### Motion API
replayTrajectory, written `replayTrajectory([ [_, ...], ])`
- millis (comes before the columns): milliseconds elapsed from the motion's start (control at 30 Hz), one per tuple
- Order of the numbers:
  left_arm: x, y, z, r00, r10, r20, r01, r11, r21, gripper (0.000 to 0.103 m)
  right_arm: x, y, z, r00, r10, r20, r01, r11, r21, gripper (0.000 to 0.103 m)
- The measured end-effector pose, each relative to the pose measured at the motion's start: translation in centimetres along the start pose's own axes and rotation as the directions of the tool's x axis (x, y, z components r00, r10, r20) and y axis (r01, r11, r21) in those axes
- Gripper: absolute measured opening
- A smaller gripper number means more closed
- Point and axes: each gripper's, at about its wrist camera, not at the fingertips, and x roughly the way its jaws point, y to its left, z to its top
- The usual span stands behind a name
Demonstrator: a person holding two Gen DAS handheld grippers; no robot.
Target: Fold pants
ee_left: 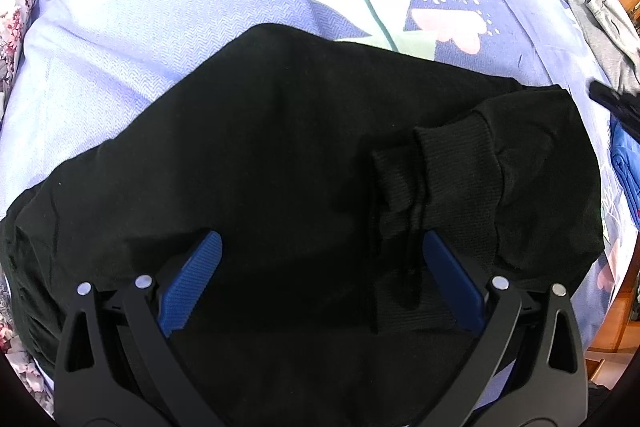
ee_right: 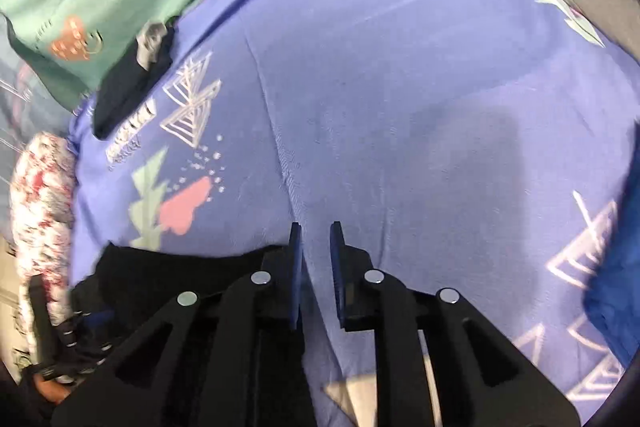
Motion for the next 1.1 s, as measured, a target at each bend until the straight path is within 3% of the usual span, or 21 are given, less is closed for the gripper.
replayTrajectory([
  [67,0.0,0.1,0.0,1.000,-0.001,-0.002,0.001,1.000,-0.005,0.101,-0.5,0.4,-1.1,0.994,0.063,-0.092,-0.067,0.997,-0.044,0.015],
  [133,0.0,0.1,0.4,1.000,-0.001,-0.003,0.001,1.000,-0.006,0.101,-0.6,0.4,-3.1,0.982,0.049,-0.183,-0.069,0.992,-0.104,0.015],
  [200,0.0,0.1,0.4,1.000,-0.002,-0.003,0.002,1.000,-0.005,0.101,-0.5,0.1,-5.3,0.960,0.090,-0.266,-0.112,0.991,-0.069,0.038],
  [233,0.0,0.1,0.4,1.000,-0.003,-0.001,0.003,1.000,-0.005,0.101,-0.4,-0.1,-6.7,0.951,0.097,-0.293,-0.118,0.992,-0.054,0.042],
  [267,0.0,0.2,0.4,1.000,-0.003,0.000,0.003,1.000,-0.003,0.101,-0.1,0.1,-7.9,0.944,0.078,-0.321,-0.108,0.991,-0.076,0.037],
  [300,0.1,0.3,0.6,1.000,-0.002,-0.001,0.002,1.000,0.000,0.101,-0.1,0.2,-8.7,0.940,0.044,-0.339,-0.086,0.990,-0.111,0.020],
  [367,0.1,0.2,0.6,1.000,-0.001,0.000,0.001,1.000,0.000,0.101,-0.5,0.9,-9.7,0.950,-0.058,-0.307,-0.007,0.978,-0.207,0.013],
  [433,0.1,0.3,0.6,1.000,-0.007,-0.002,0.007,1.000,-0.003,0.101,-1.8,1.1,-9.1,0.953,-0.167,-0.252,0.109,0.968,-0.226,0.016],
  [467,0.0,0.4,0.6,0.999,-0.032,-0.001,0.032,0.999,-0.002,0.101,-2.7,1.6,-8.6,0.964,-0.158,-0.213,0.110,0.969,-0.222,0.018],
  [500,-0.1,0.6,0.6,0.998,-0.058,0.001,0.058,0.998,-0.004,0.101,-3.5,2.0,-8.1,0.976,-0.091,-0.196,0.052,0.979,-0.195,0.019],
  [533,-0.1,0.9,0.7,0.998,-0.070,0.004,0.070,0.998,-0.009,0.101,-4.1,2.6,-7.6,0.982,-0.006,-0.187,-0.024,0.987,-0.158,0.019],
  [600,-0.1,1.5,0.6,0.997,-0.079,0.011,0.079,0.996,-0.028,0.101,-4.1,3.5,-6.7,0.984,0.054,-0.171,-0.075,0.990,-0.120,0.019],
  [667,0.1,1.4,0.4,0.998,-0.067,0.012,0.068,0.998,-0.018,0.101,-3.2,3.8,-6.1,0.987,0.034,-0.155,-0.053,0.992,-0.115,0.019],
  [733,0.1,1.0,0.2,0.998,-0.055,0.015,0.055,0.998,-0.004,0.101,-1.3,3.4,-5.9,0.983,-0.092,-0.157,0.068,0.986,-0.152,0.019],
  [767,0.0,1.0,0.1,0.998,-0.069,0.016,0.069,0.998,0.001,0.101,-0.1,3.1,-5.6,0.968,-0.179,-0.178,0.149,0.974,-0.169,0.021],
  [800,-0.3,1.2,0.1,0.996,-0.090,0.013,0.090,0.996,0.002,0.101,0.1,2.8,-5.5,0.962,-0.204,-0.182,0.176,0.971,-0.160,0.021],
  [867,-2.2,2.2,0.0,0.988,-0.144,0.050,0.145,0.989,-0.016,0.101,-1.4,2.5,-5.0,0.970,-0.169,-0.174,0.153,0.983,-0.104,0.023],
  [933,-4.0,4.7,-0.7,0.979,-0.180,0.098,0.187,0.980,-0.064,0.101,-3.2,3.5,-5.1,0.985,-0.093,-0.146,0.078,0.992,-0.103,0.025],
  [1067,-6.8,11.3,-3.6,0.979,-0.136,0.153,0.171,0.954,-0.244,0.101,-4.5,4.9,-6.2,0.988,-0.057,-0.142,0.041,0.993,-0.111,0.052],
  [1100,-7.5,13.4,-4.7,0.979,-0.124,0.161,0.168,0.939,-0.301,0.101,-4.4,5.1,-6.5,0.988,-0.054,-0.144,0.039,0.994,-0.104,0.053],
])
